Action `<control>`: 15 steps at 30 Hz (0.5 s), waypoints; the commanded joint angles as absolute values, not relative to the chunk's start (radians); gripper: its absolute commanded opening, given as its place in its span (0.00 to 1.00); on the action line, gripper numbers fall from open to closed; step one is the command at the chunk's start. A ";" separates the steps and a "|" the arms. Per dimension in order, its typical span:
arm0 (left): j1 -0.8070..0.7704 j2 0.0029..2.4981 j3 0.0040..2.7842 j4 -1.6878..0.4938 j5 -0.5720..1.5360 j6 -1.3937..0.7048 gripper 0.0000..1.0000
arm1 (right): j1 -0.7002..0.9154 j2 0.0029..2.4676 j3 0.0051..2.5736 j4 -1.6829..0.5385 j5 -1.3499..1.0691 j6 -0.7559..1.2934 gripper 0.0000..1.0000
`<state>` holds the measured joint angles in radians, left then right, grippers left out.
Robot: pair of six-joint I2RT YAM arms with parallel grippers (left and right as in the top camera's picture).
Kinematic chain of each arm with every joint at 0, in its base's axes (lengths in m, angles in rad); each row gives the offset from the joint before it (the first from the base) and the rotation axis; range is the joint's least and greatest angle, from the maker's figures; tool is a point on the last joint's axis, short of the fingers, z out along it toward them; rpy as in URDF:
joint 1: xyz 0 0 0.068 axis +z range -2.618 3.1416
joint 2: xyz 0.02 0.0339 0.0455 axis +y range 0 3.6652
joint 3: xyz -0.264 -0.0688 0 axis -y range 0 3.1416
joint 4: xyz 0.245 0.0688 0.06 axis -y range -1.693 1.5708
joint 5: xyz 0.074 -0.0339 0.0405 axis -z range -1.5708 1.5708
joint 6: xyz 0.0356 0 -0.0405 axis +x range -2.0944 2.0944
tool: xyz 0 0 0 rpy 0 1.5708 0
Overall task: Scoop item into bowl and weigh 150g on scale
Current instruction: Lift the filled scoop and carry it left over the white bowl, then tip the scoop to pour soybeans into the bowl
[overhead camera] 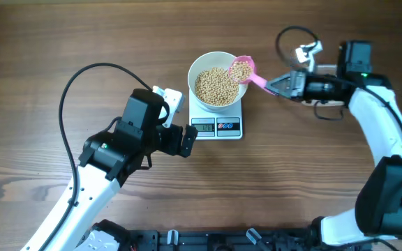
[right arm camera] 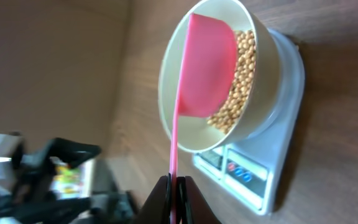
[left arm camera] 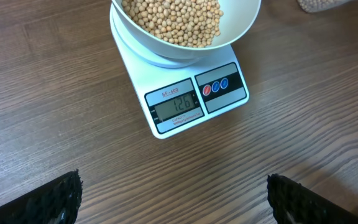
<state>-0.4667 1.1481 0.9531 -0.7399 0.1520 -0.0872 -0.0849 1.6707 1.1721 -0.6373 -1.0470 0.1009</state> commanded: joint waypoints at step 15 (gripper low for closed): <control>-0.471 1.148 0.957 -0.737 0.164 -0.067 1.00 | 0.406 1.527 1.172 -0.481 -0.080 0.034 0.04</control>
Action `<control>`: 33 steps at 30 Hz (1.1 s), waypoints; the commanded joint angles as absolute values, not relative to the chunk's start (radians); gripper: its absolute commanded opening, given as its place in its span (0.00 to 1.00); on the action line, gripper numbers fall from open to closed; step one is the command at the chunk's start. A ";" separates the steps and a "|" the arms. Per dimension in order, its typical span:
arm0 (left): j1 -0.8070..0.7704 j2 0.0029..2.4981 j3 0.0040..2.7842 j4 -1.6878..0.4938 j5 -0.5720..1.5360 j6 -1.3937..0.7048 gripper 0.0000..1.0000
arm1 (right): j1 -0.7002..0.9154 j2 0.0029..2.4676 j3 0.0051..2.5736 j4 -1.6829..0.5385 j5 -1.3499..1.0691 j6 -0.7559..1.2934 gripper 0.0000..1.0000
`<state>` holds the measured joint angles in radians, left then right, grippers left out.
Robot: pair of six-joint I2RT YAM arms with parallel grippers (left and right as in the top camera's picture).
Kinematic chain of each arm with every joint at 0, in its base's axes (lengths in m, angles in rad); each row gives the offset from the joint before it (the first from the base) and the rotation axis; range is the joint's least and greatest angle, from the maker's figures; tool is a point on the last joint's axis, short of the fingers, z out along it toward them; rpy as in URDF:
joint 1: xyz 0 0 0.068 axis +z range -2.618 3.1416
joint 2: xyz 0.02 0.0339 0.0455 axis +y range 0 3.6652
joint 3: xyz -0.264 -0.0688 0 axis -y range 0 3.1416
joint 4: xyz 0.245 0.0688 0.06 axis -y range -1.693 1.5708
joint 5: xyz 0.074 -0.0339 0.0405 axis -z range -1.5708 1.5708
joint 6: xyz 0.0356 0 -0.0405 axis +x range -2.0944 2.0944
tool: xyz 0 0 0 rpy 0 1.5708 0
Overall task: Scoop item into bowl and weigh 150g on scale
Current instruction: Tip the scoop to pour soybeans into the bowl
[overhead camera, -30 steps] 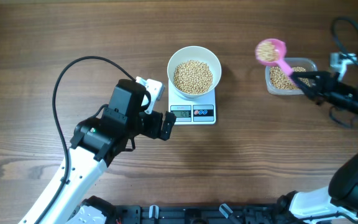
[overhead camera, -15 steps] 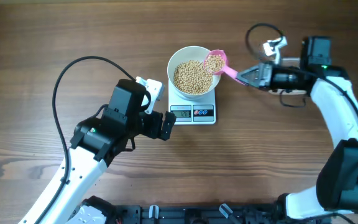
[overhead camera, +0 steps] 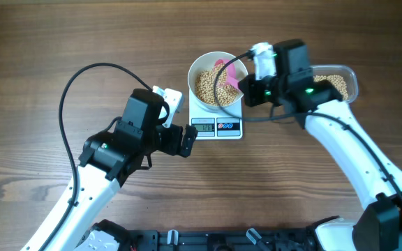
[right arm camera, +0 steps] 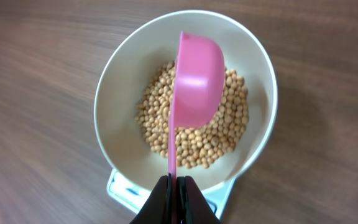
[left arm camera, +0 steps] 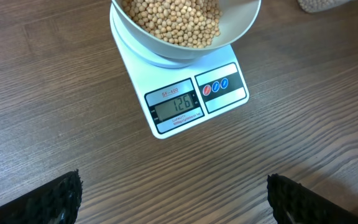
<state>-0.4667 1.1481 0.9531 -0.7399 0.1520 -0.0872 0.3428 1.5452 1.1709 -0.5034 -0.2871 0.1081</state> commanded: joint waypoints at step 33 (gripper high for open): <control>-0.470 1.148 0.957 -0.737 0.164 -0.067 1.00 | 0.611 1.507 1.172 -0.414 0.266 -0.174 0.04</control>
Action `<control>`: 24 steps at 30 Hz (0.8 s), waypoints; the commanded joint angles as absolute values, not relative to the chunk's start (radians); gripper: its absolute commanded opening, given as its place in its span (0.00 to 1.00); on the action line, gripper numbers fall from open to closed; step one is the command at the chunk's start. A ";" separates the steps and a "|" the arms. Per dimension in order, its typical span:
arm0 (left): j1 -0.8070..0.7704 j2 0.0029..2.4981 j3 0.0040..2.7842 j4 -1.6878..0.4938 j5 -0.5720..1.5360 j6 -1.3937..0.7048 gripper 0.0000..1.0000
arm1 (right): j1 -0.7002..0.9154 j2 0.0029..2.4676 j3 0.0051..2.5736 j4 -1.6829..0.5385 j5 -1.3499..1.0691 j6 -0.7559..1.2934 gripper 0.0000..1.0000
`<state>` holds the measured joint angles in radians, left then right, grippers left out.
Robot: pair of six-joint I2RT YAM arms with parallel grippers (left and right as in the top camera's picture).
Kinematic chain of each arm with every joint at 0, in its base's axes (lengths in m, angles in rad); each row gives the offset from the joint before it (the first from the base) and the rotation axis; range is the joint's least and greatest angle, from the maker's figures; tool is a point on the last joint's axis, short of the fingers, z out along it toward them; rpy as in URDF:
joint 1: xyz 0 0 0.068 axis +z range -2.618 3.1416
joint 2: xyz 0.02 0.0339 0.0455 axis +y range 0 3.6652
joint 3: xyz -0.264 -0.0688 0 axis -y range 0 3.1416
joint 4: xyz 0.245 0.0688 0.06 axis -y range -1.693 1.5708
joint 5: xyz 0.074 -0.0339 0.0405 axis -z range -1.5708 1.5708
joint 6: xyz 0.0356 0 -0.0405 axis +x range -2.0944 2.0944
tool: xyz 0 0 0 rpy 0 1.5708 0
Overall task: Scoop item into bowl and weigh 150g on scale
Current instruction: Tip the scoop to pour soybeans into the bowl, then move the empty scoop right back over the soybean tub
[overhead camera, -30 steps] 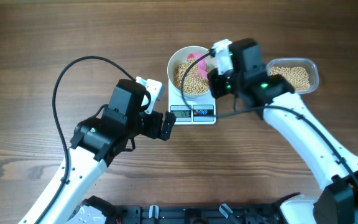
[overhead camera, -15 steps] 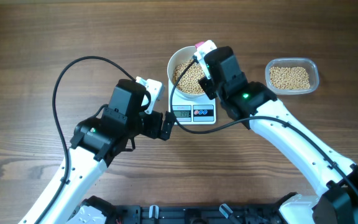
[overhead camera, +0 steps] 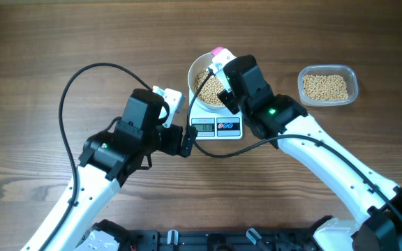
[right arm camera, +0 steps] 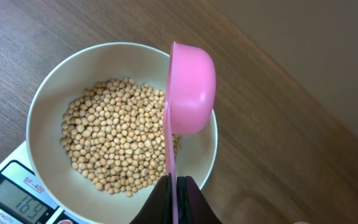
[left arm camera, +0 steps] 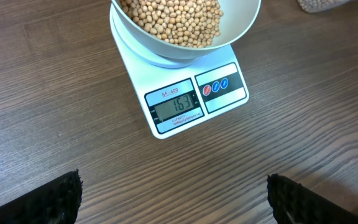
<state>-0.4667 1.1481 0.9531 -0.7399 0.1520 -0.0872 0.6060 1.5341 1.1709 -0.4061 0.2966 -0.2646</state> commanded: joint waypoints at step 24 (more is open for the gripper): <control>-0.471 1.148 0.957 -0.737 0.164 -0.067 1.00 | -0.001 1.246 1.172 -0.483 -0.311 0.167 0.04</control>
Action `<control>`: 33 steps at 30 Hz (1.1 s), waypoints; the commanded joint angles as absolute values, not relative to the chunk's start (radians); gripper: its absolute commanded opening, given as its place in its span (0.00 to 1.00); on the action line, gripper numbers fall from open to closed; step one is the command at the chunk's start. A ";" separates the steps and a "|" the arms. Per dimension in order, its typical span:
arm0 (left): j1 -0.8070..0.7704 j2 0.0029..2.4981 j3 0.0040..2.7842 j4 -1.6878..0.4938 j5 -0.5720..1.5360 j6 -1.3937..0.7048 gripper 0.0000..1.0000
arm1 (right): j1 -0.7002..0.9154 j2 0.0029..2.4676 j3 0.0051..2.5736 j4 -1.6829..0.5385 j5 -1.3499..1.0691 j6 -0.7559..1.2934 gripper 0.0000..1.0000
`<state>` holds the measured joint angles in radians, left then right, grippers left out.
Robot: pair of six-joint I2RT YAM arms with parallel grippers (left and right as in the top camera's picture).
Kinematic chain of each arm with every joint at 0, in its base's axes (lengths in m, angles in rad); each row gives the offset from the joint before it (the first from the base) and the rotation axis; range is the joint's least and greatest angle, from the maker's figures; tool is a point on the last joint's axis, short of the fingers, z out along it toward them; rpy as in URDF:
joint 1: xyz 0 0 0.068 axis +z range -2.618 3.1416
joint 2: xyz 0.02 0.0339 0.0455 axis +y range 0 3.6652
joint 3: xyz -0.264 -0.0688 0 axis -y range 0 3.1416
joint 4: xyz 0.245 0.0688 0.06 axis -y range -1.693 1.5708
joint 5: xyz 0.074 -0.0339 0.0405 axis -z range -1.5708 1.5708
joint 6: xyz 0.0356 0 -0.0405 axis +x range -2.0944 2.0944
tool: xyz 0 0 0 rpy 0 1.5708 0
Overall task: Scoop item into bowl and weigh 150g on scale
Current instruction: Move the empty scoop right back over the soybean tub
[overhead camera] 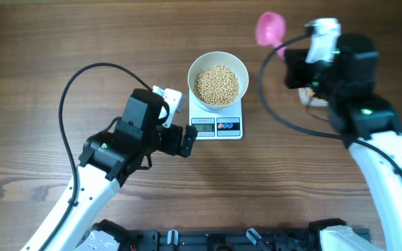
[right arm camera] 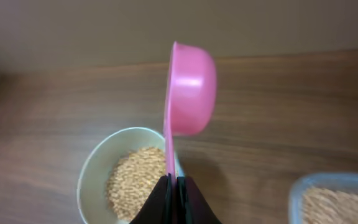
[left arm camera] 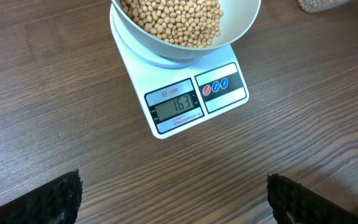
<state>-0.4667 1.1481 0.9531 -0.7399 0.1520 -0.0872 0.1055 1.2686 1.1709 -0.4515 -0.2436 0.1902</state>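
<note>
A white bowl (overhead camera: 218, 84) filled with tan beans sits on the white scale (overhead camera: 216, 127). In the left wrist view the scale's display (left arm camera: 176, 104) reads 163. My right gripper (overhead camera: 289, 58) is shut on the handle of the pink scoop (overhead camera: 271, 28), which hangs in the air to the right of and beyond the bowl. The right wrist view shows the scoop (right arm camera: 191, 87) from its underside, above the bowl (right arm camera: 129, 174); its inside is hidden. My left gripper (overhead camera: 187, 139) stands open in front of the scale, holding nothing.
A clear tub of beans (right arm camera: 334, 199) stands right of the scale, mostly hidden under my right arm in the overhead view. A black cable loops over the table at the left (overhead camera: 65, 104). The table is dark wood.
My right gripper has carried the pink scoop from over the bowl's far rim to the right and away from it, toward the tub. The display still reads 163. The left arm is unmoved.
The scoop was full of beans at the bowl's right rim, with the display at 126. Then it was turned over above the bowl, at 128. Later the display read 163 with the scoop still over the bowl. Now the scoop is off to the right.
</note>
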 commanded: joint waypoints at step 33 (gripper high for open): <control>-0.471 1.148 0.957 -0.737 0.164 -0.067 1.00 | -0.230 1.515 1.171 -0.738 0.101 -0.315 0.04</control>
<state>-0.4667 1.1481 0.9531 -0.7399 0.1520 -0.0872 -0.2325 1.4834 1.1709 -0.7391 0.0750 -0.3016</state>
